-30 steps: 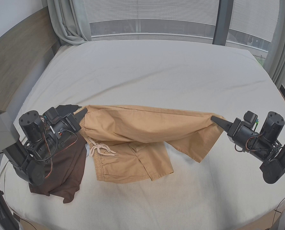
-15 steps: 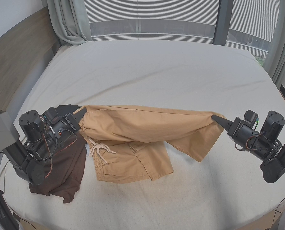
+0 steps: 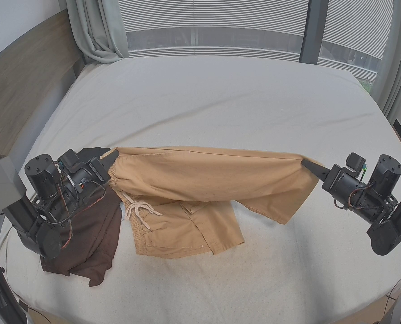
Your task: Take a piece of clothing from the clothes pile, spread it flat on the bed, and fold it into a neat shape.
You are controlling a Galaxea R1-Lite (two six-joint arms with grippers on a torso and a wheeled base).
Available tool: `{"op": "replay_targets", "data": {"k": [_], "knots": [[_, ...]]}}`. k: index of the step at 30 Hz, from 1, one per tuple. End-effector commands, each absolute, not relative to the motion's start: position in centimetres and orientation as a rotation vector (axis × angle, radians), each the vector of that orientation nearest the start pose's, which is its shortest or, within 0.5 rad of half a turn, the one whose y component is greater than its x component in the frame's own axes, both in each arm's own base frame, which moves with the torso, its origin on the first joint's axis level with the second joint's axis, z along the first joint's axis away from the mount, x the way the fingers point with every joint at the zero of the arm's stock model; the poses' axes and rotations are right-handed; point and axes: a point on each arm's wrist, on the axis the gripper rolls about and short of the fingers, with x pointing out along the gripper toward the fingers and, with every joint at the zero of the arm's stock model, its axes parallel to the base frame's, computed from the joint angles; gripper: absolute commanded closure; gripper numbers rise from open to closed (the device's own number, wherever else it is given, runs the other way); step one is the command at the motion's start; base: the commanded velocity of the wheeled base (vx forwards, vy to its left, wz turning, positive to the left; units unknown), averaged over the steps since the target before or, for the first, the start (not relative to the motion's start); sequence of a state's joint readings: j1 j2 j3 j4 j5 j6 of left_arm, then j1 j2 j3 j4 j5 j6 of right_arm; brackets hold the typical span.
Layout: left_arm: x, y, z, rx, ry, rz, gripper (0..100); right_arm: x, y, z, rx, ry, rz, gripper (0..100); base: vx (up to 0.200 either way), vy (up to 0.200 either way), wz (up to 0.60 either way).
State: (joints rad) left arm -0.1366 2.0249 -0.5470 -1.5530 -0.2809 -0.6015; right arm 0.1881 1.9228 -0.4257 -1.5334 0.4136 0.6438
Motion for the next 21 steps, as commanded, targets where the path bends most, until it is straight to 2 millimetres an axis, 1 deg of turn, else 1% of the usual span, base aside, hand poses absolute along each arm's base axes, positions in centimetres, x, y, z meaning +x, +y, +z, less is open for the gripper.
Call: {"op": "replay_targets", "data": {"k": [1, 15, 18, 21], "knots": [[32.2, -4.9, 11.1, -0.587, 0.045, -0.421, 100, 28.6, 6.2, 11.7, 0.616, 0.152, 0.585, 100, 0.0, 0.0, 0.0], [32.1, -4.8, 11.3, -0.586, 0.037, -0.422, 100, 28.9, 6.0, 12.2, 0.596, 0.118, 0.587, 100, 0.0, 0.0, 0.0], [32.0, -4.8, 11.4, -0.584, 0.036, -0.422, 100, 28.6, 5.9, 13.1, 0.592, 0.092, 0.593, 100, 0.0, 0.0, 0.0], [32.0, -4.7, 11.4, -0.583, 0.035, -0.422, 100, 28.4, 5.9, 13.5, 0.59, 0.079, 0.599, 100, 0.0, 0.0, 0.0]]}}
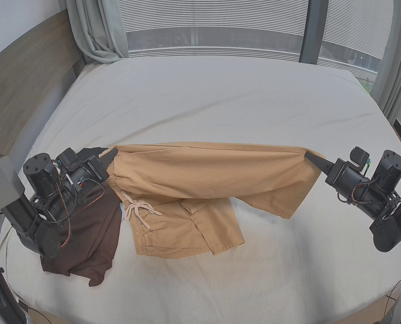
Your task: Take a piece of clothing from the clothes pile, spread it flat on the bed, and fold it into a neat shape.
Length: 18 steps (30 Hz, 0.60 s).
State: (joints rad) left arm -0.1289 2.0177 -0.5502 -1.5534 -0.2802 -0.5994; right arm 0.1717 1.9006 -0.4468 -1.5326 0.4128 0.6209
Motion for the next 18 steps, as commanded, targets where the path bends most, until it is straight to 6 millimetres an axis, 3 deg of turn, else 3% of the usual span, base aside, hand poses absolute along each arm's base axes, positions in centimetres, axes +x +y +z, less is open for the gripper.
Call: {"op": "replay_targets", "data": {"k": [1, 11, 18], "knots": [[32.0, -4.7, 11.4, -0.583, 0.036, -0.419, 100, 28.4, 5.8, 13.5, 0.59, 0.077, 0.598, 100, 0.0, 0.0, 0.0], [32.1, -4.3, 11.5, -0.575, 0.026, -0.403, 100, 28.4, 6.2, 13.4, 0.582, 0.079, 0.606, 100, 0.0, 0.0, 0.0], [32.4, -4.4, 11.5, -0.575, 0.018, -0.404, 100, 30.1, 6.5, 12.7, 0.56, 0.079, 0.605, 100, 0.0, 0.0, 0.0]]}}
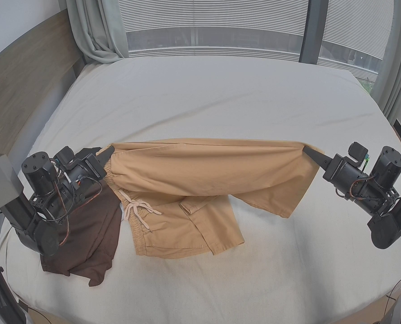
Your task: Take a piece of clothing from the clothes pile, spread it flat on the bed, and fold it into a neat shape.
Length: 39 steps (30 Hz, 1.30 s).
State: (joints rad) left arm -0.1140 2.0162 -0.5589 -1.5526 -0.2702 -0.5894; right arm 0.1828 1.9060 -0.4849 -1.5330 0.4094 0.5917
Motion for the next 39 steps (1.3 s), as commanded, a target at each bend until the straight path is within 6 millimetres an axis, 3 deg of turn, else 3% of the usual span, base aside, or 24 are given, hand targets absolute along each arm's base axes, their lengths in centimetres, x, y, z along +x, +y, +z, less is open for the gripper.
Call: {"op": "replay_targets", "data": {"k": [1, 8, 21, 39], "knots": [[32.6, -4.4, 11.6, -0.576, 0.014, -0.404, 100, 30.7, 6.5, 12.4, 0.56, 0.08, 0.603, 100, 0.0, 0.0, 0.0], [34.1, -4.4, 11.8, -0.58, -0.021, -0.405, 100, 34.1, 6.2, 10.6, 0.565, 0.107, 0.567, 100, 0.0, 0.0, 0.0], [37.7, -4.5, 9.5, -0.587, -0.032, -0.355, 100, 37.8, 6.8, 11.3, 0.565, 0.107, 0.567, 100, 0.0, 0.0, 0.0], [41.4, -4.7, 7.4, -0.59, -0.068, -0.343, 100, 42.9, 7.5, 10.5, 0.565, 0.108, 0.565, 100, 0.0, 0.0, 0.0]]}}
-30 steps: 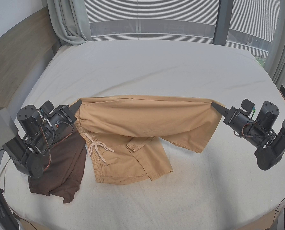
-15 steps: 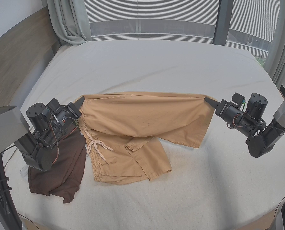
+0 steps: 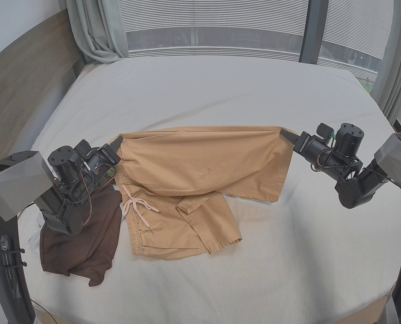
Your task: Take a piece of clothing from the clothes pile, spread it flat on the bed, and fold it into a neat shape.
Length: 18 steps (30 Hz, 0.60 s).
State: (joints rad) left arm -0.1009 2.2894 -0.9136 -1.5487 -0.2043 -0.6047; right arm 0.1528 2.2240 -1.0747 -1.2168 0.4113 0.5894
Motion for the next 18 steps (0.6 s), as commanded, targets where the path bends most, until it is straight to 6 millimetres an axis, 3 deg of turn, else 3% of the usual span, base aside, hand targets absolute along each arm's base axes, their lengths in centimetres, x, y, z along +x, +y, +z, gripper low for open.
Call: {"op": "replay_targets", "data": {"k": [1, 18], "knots": [[41.6, -4.7, 7.3, -0.592, -0.073, -0.342, 100, 43.1, 7.5, 10.3, 0.565, 0.108, 0.565, 100, 0.0, 0.0, 0.0], [44.1, -4.8, 5.2, -0.593, -0.096, -0.325, 100, 45.5, 6.8, 8.6, 0.569, 0.106, 0.541, 100, 0.0, 0.0, 0.0]]}}
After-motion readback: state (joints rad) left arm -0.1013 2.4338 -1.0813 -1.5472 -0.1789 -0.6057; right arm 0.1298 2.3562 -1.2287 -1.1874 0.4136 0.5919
